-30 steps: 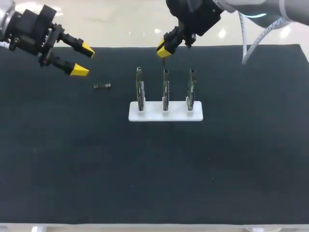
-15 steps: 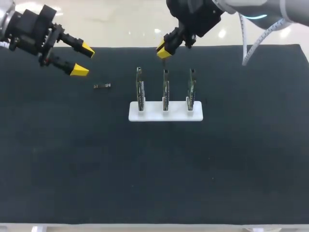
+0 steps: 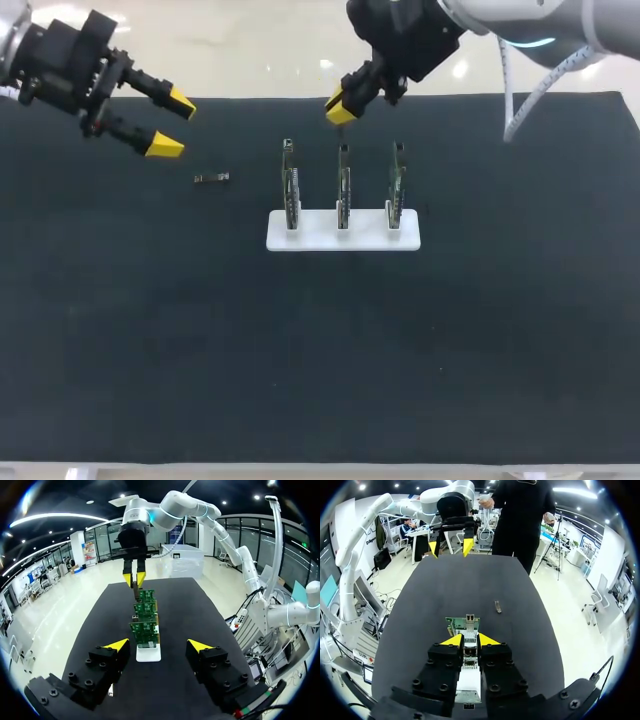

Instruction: Pick up the optical module with the left hand, and insert it into the network port with the right hand.

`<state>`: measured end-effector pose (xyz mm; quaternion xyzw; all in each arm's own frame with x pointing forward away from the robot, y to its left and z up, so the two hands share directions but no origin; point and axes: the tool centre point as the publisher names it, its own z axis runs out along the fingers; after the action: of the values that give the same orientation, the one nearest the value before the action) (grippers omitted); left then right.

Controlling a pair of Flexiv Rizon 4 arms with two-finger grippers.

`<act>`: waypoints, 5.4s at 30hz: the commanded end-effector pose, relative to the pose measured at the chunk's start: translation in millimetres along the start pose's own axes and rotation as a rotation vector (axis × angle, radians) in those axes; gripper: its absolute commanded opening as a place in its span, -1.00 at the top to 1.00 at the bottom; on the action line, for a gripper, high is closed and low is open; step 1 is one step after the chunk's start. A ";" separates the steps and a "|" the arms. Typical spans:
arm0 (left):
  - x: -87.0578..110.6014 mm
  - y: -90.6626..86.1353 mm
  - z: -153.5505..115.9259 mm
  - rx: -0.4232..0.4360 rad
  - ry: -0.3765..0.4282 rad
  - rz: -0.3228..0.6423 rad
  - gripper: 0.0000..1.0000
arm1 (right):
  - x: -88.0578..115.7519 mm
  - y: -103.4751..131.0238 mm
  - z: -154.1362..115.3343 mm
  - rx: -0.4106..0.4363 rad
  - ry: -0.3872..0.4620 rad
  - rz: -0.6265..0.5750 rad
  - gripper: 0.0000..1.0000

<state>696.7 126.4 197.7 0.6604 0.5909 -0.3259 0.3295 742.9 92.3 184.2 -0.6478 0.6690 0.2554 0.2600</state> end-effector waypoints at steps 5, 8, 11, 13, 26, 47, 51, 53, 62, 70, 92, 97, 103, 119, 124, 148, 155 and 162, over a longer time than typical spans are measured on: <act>-0.3 -1.1 0.4 -0.004 0.003 -0.001 -1.00 | 1.6 3.2 1.3 0.013 0.000 0.009 1.00; -0.3 -1.1 0.4 -0.004 0.003 -0.001 -1.00 | 2.3 2.8 1.4 0.016 0.000 0.011 1.00; -0.3 -1.1 0.4 -0.004 0.003 -0.001 -1.00 | 2.6 2.5 1.3 0.020 0.001 0.014 1.00; -0.3 -1.1 0.4 -0.004 0.003 -0.001 -1.00 | 2.7 2.4 1.2 0.023 0.001 0.017 1.00; -0.3 -1.1 0.4 -0.004 0.003 -0.001 -1.00 | 2.7 4.4 1.2 0.034 0.009 0.033 1.00; -0.3 -1.1 0.4 -0.004 0.003 -0.001 -1.00 | 6.4 1.3 2.6 0.042 0.011 0.029 1.00; -0.3 -1.1 0.4 -0.004 0.003 -0.001 -1.00 | 6.4 1.5 3.0 0.041 0.009 0.030 1.00; -0.3 -1.1 0.4 -0.004 0.003 -0.001 -1.00 | 6.4 1.8 3.3 0.037 0.011 0.033 1.00; -0.3 -1.1 0.4 -0.004 0.003 -0.001 -1.00 | 8.6 1.4 5.0 0.029 0.028 0.036 1.00; -0.3 -1.1 0.4 -0.004 0.003 -0.001 -1.00 | 9.5 -1.4 2.4 0.019 0.049 0.034 1.00; -0.3 -1.1 0.4 -0.004 0.003 -0.001 -1.00 | 11.0 -1.5 1.7 0.015 0.056 0.031 1.00; -0.3 -1.1 0.4 -0.004 0.003 -0.001 -1.00 | 11.2 -1.5 2.6 0.018 0.051 0.030 1.00; -0.3 -1.1 0.4 -0.004 0.003 -0.001 -1.00 | 5.6 0.3 -1.1 0.016 0.066 0.032 1.00; -0.3 -1.1 0.4 -0.004 0.003 -0.001 -1.00 | 8.6 0.9 -2.3 0.010 0.059 0.032 1.00; -0.3 -1.1 0.4 -0.004 0.003 -0.001 -1.00 | 8.3 2.1 -0.2 0.012 0.057 0.031 1.00; -0.3 -1.1 0.4 -0.004 0.003 -0.001 -1.00 | 6.8 -1.1 -0.4 0.008 0.058 0.024 1.00; -0.3 -1.1 0.4 -0.004 0.003 -0.001 -1.00 | 9.1 -0.1 2.6 0.009 0.051 0.024 1.00; -0.3 -1.1 0.4 -0.004 0.003 -0.001 -1.00 | 10.7 -0.4 4.7 0.009 0.048 0.022 1.00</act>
<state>696.7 126.3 197.7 0.6604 0.5909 -0.3258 0.3295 743.2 87.9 178.4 -0.6452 0.6838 0.2391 0.2429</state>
